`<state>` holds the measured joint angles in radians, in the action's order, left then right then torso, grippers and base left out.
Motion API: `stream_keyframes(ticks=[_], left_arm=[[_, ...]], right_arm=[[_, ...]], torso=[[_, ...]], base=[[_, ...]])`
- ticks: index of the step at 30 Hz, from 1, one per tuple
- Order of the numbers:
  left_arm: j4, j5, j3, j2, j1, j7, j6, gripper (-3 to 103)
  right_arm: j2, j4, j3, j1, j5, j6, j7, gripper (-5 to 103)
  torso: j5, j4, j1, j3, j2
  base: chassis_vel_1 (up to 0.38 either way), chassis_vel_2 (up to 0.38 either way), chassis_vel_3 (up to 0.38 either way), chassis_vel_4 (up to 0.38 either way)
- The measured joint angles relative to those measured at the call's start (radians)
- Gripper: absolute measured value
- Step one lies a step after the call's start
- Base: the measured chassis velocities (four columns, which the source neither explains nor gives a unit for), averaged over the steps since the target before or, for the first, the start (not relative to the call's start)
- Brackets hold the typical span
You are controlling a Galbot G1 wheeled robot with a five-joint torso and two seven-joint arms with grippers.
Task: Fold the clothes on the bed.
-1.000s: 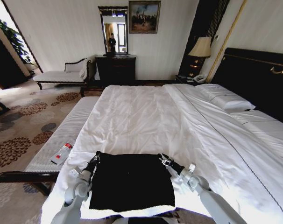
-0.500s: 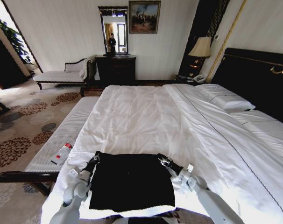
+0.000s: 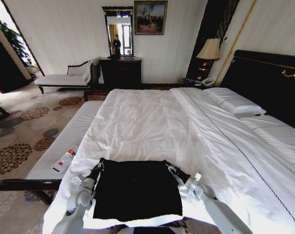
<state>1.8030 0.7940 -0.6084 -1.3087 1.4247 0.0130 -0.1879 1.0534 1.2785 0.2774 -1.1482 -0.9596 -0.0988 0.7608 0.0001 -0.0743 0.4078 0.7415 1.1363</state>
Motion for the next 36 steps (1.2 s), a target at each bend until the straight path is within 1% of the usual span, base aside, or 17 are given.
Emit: stream_keyframes(ticks=[1, 2, 3, 6, 7, 8, 9, 12, 13, 18, 19, 22, 24, 26, 33, 35, 36], left_arm=[[0.012, 0.003, -0.003, -0.002, 0.002, 0.000, 0.001, 1], [0.031, 0.008, -0.009, -0.006, 0.007, 0.000, 0.003, 1], [0.031, 0.008, -0.009, -0.006, 0.007, 0.000, 0.003, 1], [0.120, 0.061, -0.035, -0.026, 0.033, 0.000, 0.004, 1], [0.120, 0.061, -0.035, -0.026, 0.033, 0.000, 0.004, 1], [0.151, 0.083, -0.043, -0.035, 0.045, 0.000, 0.004, 1], [0.186, 0.104, -0.055, -0.046, 0.061, -0.001, 0.005, 1], [0.273, 0.150, -0.079, -0.079, 0.096, 0.000, 0.005, 1], [0.273, 0.150, -0.079, -0.079, 0.096, 0.000, 0.005, 1], [0.418, 0.233, -0.134, -0.116, 0.132, -0.002, 0.003, 1], [0.418, 0.233, -0.134, -0.116, 0.132, -0.002, 0.003, 1], [0.510, 0.289, -0.183, -0.117, 0.159, -0.007, 0.002, 1], [0.533, 0.302, -0.197, -0.115, 0.170, -0.008, 0.002, 1], [0.602, 0.334, -0.236, -0.108, 0.210, -0.008, 0.001, 1], [0.701, 0.340, -0.262, -0.116, 0.300, -0.010, 0.006, 1], [0.708, 0.339, -0.259, -0.123, 0.341, -0.016, 0.006, 1], [0.708, 0.345, -0.257, -0.125, 0.363, -0.020, 0.006, 1]], right_arm=[[0.001, 0.027, 0.010, -0.010, -0.021, -0.015, -0.004, 8], [0.003, 0.070, 0.024, -0.028, -0.056, -0.032, -0.012, 3], [0.003, 0.070, 0.024, -0.028, -0.056, -0.032, -0.012, 3], [0.010, 0.213, 0.080, -0.109, -0.138, -0.067, -0.028, 0], [0.010, 0.213, 0.080, -0.109, -0.138, -0.067, -0.028, 0], [0.015, 0.267, 0.100, -0.144, -0.164, -0.074, -0.029, 0], [0.025, 0.339, 0.123, -0.186, -0.188, -0.079, -0.030, 0], [0.078, 0.497, 0.194, -0.277, -0.228, -0.091, -0.029, 0], [0.078, 0.497, 0.194, -0.277, -0.228, -0.091, -0.029, 0], [0.158, 0.703, 0.311, -0.366, -0.303, -0.092, -0.067, 0], [0.158, 0.703, 0.311, -0.366, -0.303, -0.092, -0.067, 0], [0.176, 0.829, 0.367, -0.406, -0.322, -0.094, -0.103, 0], [0.178, 0.857, 0.378, -0.416, -0.323, -0.095, -0.108, 0], [0.187, 0.953, 0.421, -0.462, -0.323, -0.105, -0.119, 0], [0.216, 1.075, 0.460, -0.565, -0.295, -0.128, -0.133, 0], [0.229, 1.142, 0.483, -0.608, -0.275, -0.132, -0.170, 0], [0.233, 1.204, 0.509, -0.631, -0.261, -0.128, -0.235, 0]], torso=[[-0.0001, 0.0001, 0.000, 0.000, 0.000], [0.0000, 0.0001, 0.000, 0.000, 0.000], [0.0000, 0.0001, 0.000, 0.000, 0.000], [0.0001, -0.0001, 0.000, 0.000, 0.000], [0.0001, -0.0001, 0.000, 0.000, 0.000], [0.0000, 0.0000, 0.000, 0.000, 0.000], [0.0000, -0.0003, 0.000, 0.000, 0.000], [0.0001, 0.0000, 0.000, 0.000, 0.000], [0.0001, 0.0000, 0.000, 0.000, 0.000], [-0.0001, 0.0001, 0.000, 0.000, 0.000], [-0.0001, 0.0001, 0.000, 0.000, 0.000], [0.0000, 0.0000, 0.000, 0.000, 0.000], [-0.0002, -0.0001, 0.000, 0.000, 0.000], [-0.0002, 0.0001, 0.000, 0.000, 0.000], [0.0002, 0.0000, 0.000, 0.000, 0.000], [0.0004, -0.0001, 0.000, 0.000, 0.000], [-0.0008, 0.0000, 0.000, 0.000, 0.000]], base=[[0.000, 0.000, 0.000, 0.000], [0.000, 0.000, 0.000, 0.000], [0.000, 0.000, 0.000, 0.000], [0.000, 0.000, 0.000, 0.000], [0.000, 0.000, 0.000, 0.000], [0.000, 0.000, 0.000, 0.000], [0.000, 0.000, 0.000, 0.000], [0.000, 0.000, 0.000, 0.000], [0.000, 0.000, 0.000, 0.000], [0.000, 0.000, 0.000, 0.000], [0.000, 0.000, 0.000, 0.000], [0.000, 0.000, 0.000, 0.000], [0.000, 0.000, 0.000, 0.000], [0.000, 0.000, 0.000, 0.000], [0.000, 0.000, 0.000, 0.000], [0.000, 0.000, 0.000, 0.000], [0.000, 0.000, 0.000, 0.000]])
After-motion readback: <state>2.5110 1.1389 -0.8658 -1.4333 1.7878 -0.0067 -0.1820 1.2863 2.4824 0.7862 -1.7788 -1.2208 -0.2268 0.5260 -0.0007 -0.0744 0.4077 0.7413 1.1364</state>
